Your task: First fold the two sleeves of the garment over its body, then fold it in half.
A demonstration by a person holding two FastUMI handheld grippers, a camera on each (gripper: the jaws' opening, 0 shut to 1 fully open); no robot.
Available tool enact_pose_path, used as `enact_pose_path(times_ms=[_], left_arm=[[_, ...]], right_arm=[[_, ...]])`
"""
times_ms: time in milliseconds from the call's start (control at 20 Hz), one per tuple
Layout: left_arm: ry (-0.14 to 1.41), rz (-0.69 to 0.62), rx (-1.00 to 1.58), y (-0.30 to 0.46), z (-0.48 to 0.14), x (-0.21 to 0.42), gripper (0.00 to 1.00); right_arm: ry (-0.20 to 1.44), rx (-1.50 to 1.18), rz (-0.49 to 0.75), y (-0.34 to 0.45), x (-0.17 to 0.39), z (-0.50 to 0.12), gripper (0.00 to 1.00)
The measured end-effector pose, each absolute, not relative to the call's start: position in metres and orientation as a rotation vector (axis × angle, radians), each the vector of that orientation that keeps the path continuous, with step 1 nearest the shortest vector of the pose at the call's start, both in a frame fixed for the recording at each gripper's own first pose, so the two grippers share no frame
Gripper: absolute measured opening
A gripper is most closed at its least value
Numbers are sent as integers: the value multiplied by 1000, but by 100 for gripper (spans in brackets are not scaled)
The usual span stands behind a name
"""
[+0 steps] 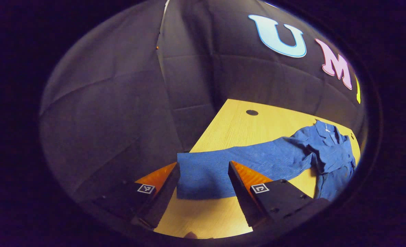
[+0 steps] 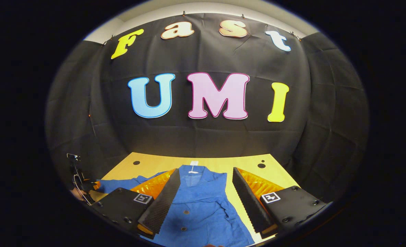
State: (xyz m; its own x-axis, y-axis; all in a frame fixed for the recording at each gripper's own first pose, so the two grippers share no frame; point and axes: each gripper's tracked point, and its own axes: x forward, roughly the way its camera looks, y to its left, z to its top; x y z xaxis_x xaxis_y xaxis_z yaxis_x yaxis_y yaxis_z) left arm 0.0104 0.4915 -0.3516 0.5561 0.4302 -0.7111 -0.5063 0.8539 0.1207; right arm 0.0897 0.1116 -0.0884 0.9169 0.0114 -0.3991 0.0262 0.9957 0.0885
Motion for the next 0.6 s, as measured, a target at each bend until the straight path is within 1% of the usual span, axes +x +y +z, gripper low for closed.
enact_pose_path(times_ms=[200,250,300,350,400,450,600], left_arm=[[896,563,-89,495,-381,12,84],[916,568,-86,497,-387,11,84],[941,572,-89,499,-391,8,84],[900,577,-90,501,-388,14,84],[909,581,-103,504,-391,14,85],[900,588,-114,503,-390,14,83],[894,578,-144,502,-392,13,84]], right_arm=[[426,104,-18,108,89,-93,99],[434,98,-15,109,90,-95,92],[441,94,-9,110,90,-97,92],[447,94,-4,112,90,-98,92],[450,100,1,114,91,-97,92],[454,107,2,115,91,-98,92],[459,129,3,115,95,-98,92]])
